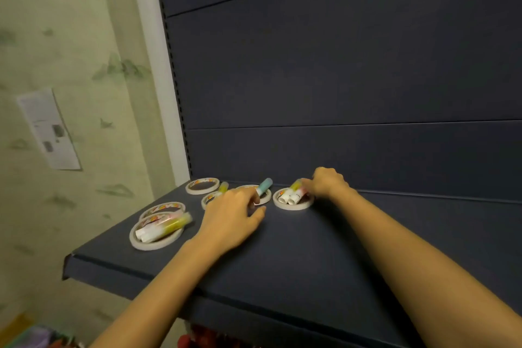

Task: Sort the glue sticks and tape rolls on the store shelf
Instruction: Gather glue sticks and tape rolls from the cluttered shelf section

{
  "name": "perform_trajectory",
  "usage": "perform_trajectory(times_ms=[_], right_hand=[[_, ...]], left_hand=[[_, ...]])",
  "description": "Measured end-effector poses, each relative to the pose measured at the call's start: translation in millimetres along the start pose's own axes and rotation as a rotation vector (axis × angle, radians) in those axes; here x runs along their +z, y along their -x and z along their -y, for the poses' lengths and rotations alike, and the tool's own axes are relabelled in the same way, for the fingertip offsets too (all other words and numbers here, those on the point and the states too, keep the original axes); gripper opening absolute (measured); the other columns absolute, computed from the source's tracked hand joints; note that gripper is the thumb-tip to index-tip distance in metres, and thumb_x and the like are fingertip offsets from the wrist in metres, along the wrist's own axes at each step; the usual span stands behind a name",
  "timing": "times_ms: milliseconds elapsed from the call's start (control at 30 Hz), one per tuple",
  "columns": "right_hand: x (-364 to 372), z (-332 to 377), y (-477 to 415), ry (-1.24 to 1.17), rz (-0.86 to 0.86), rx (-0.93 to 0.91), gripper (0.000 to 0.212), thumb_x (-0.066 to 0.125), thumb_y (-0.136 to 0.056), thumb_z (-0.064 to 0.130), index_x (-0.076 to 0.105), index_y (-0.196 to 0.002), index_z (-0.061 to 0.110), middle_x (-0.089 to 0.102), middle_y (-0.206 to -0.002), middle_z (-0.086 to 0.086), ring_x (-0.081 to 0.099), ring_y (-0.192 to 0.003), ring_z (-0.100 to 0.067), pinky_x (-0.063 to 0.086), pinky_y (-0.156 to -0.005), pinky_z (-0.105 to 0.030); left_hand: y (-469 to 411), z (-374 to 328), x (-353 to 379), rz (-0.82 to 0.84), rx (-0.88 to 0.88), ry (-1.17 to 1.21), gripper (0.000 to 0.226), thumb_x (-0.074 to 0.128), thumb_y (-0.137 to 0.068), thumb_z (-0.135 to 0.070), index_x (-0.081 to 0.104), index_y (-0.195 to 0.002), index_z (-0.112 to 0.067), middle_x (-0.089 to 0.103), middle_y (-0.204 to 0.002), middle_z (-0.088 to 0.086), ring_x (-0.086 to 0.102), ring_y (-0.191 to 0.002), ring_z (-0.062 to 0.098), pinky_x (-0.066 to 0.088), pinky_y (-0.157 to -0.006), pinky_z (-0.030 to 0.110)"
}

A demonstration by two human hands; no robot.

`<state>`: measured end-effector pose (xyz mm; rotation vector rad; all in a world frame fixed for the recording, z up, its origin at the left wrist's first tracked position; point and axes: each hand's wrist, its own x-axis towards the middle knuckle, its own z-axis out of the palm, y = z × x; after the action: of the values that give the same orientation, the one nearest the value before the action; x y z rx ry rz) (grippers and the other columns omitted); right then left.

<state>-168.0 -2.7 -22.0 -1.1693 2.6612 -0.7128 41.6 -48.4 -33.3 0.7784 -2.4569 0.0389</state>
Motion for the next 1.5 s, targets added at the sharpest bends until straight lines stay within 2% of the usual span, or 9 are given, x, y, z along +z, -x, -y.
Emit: perform_trajectory(times_ms=[133, 300, 467, 600, 700, 867, 1100, 1267, 1500], right_hand=[[14.5, 12.6, -14.6, 0.002, -0.005, 0.111, 0.039, 0.045, -0.094, 0.045, 0.056, -0.108, 0.011, 0.057, -0.114, -0.008, 0.057, -0.105, -0.025, 0.043, -0.077, -0.031], [17.3, 13.6, -23.4, -0.144, -0.066, 0.176, 0.034, 0.053, -0.091, 0.037, 0.059, -0.111, 0.009, 0.060, -0.116, -0.009, 0.058, -0.105, -0.026, 0.048, -0.082, -0.033], [-1.5, -1.9, -16.2, -0.533, -0.230, 0.078, 0.012, 0.054, -0.091, 0.020, 0.048, -0.099, 0.014, 0.060, -0.113, -0.013, 0.061, -0.104, -0.031, 0.051, -0.093, -0.044], [-24.5, -20.5, 10.9, -0.561, -0.369, -0.025, 0.024, 0.058, -0.089, 0.018, 0.050, -0.111, 0.013, 0.055, -0.088, 0.002, 0.062, -0.100, -0.030, 0.050, -0.092, -0.047], [-34.9, -36.8, 33.1, -0.573, -0.411, -0.045, 0.024, 0.061, -0.087, 0.017, 0.053, -0.110, 0.016, 0.054, -0.094, 0.003, 0.063, -0.095, -0.025, 0.054, -0.087, -0.045], [-40.2, -62.0, 55.4, -0.594, -0.424, -0.033, 0.019, 0.062, -0.086, 0.016, 0.054, -0.104, 0.019, 0.055, -0.099, 0.004, 0.061, -0.080, -0.013, 0.054, -0.080, -0.035], [-58.7, -91.8, 88.9, -0.539, -0.479, -0.042, 0.019, 0.063, -0.086, 0.017, 0.053, -0.102, 0.020, 0.055, -0.095, 0.010, 0.060, -0.088, -0.018, 0.053, -0.087, -0.044], [-95.1, -130.2, 130.6, -0.481, -0.547, -0.055, 0.020, 0.065, -0.085, 0.018, 0.053, -0.101, 0.020, 0.056, -0.096, 0.010, 0.059, -0.079, -0.013, 0.054, -0.082, -0.040], [-142.6, -198.8, 210.2, -0.427, -0.646, -0.025, 0.018, 0.064, -0.085, 0.020, 0.052, -0.098, 0.024, 0.055, -0.090, 0.018, 0.058, -0.067, -0.001, 0.048, -0.072, -0.026]], left_hand=[[-15.0, 18.1, 5.7, -0.010, 0.035, 0.056, 0.019, 0.052, -0.088, -0.038, 0.058, -0.098, -0.023, 0.059, -0.092, -0.008, 0.054, -0.081, 0.013, 0.040, -0.067, 0.027], [-37.5, 23.8, 13.5, -0.015, 0.065, 0.143, 0.021, 0.053, -0.088, -0.038, 0.060, -0.097, -0.020, 0.062, -0.092, -0.008, 0.058, -0.084, 0.013, 0.049, -0.073, 0.030], [-77.6, 9.8, 34.1, 0.052, 0.084, 0.136, 0.020, 0.051, -0.089, -0.036, 0.060, -0.097, -0.019, 0.065, -0.098, -0.002, 0.060, -0.092, 0.021, 0.043, -0.070, 0.031], [-109.6, -3.8, 62.5, 0.181, 0.052, 0.030, 0.035, 0.047, -0.091, -0.044, 0.059, -0.098, -0.012, 0.065, -0.102, 0.008, 0.060, -0.095, 0.029, 0.043, -0.071, 0.035], [-124.9, -13.9, 83.6, 0.246, 0.028, 0.002, 0.047, 0.042, -0.090, -0.054, 0.057, -0.085, -0.010, 0.066, -0.097, 0.008, 0.060, -0.092, 0.029, 0.040, -0.067, 0.033], [-131.9, -17.4, 103.5, 0.231, -0.042, 0.155, 0.039, 0.051, -0.084, -0.054, 0.053, -0.069, -0.018, 0.058, -0.076, 0.000, 0.062, -0.086, 0.028, 0.038, -0.065, 0.029], [-121.4, -37.2, 72.9, 0.071, -0.048, 0.510, 0.022, 0.061, -0.084, -0.040, 0.062, -0.077, -0.019, 0.065, -0.074, -0.002, 0.062, -0.084, 0.025, 0.047, -0.073, 0.033], [-95.7, -98.4, 29.2, 0.047, 0.149, 0.882, 0.012, 0.074, -0.077, -0.019, 0.065, -0.073, -0.013, 0.059, -0.062, -0.003, 0.048, -0.056, 0.009, 0.043, -0.062, 0.021], [-47.2, -225.6, 10.8, 0.056, 0.401, 1.001, 0.016, 0.074, -0.077, -0.016, 0.062, -0.083, -0.008, 0.061, -0.064, -0.003, 0.045, -0.054, 0.007, 0.043, -0.060, 0.013]])
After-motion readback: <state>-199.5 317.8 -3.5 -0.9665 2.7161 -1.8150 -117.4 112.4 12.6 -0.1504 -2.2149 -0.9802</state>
